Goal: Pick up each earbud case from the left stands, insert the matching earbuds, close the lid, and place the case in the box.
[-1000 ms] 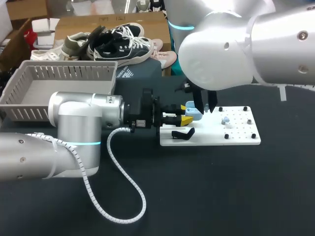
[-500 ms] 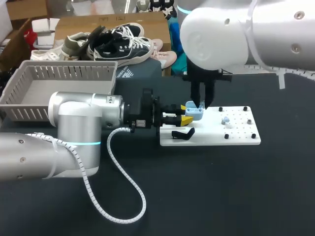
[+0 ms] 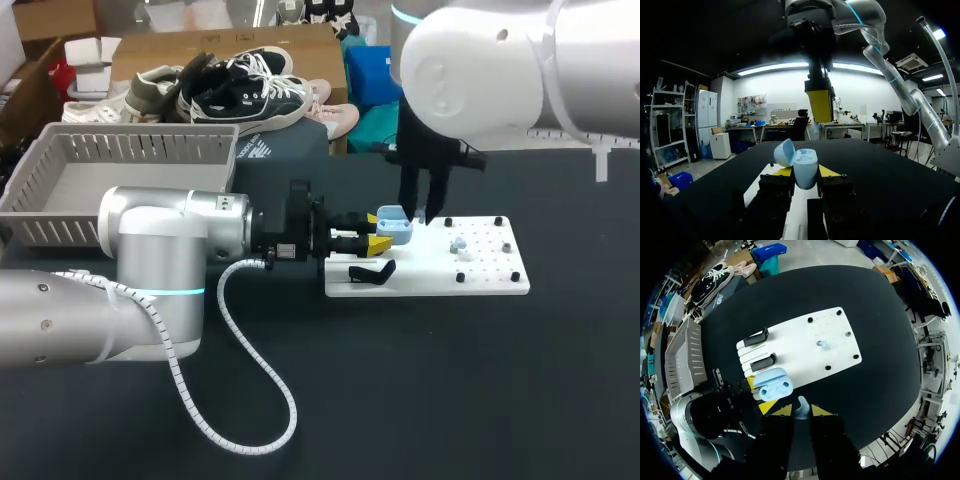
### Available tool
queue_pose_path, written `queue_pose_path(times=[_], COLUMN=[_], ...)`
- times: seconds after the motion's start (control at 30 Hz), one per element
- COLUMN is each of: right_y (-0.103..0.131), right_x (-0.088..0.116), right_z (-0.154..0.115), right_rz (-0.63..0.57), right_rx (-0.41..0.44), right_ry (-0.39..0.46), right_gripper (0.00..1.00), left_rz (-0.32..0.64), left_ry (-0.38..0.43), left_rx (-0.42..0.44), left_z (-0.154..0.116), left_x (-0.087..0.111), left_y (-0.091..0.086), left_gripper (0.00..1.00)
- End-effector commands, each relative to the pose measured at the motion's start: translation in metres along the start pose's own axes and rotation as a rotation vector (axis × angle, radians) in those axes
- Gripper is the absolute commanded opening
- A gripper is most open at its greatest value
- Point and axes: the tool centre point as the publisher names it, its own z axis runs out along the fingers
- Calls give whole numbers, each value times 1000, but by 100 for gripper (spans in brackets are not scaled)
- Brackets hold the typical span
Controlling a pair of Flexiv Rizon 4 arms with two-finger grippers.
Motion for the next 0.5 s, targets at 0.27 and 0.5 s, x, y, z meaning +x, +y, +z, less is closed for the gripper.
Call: queue_pose_path(times=[0.27,0.5], right_y=[9,15], right_x=[-3,0], right_z=[-3,-4], right_rz=[129,178], right_rx=[5,10], right_ry=[-19,-1], right_gripper=[0,0], left_rz=[1,1], left_ry=[-1,-1], left_rx=[-5,-5], left_z=[0,0], left_x=[0,0], left_y=[-1,-1], left_gripper=[0,0])
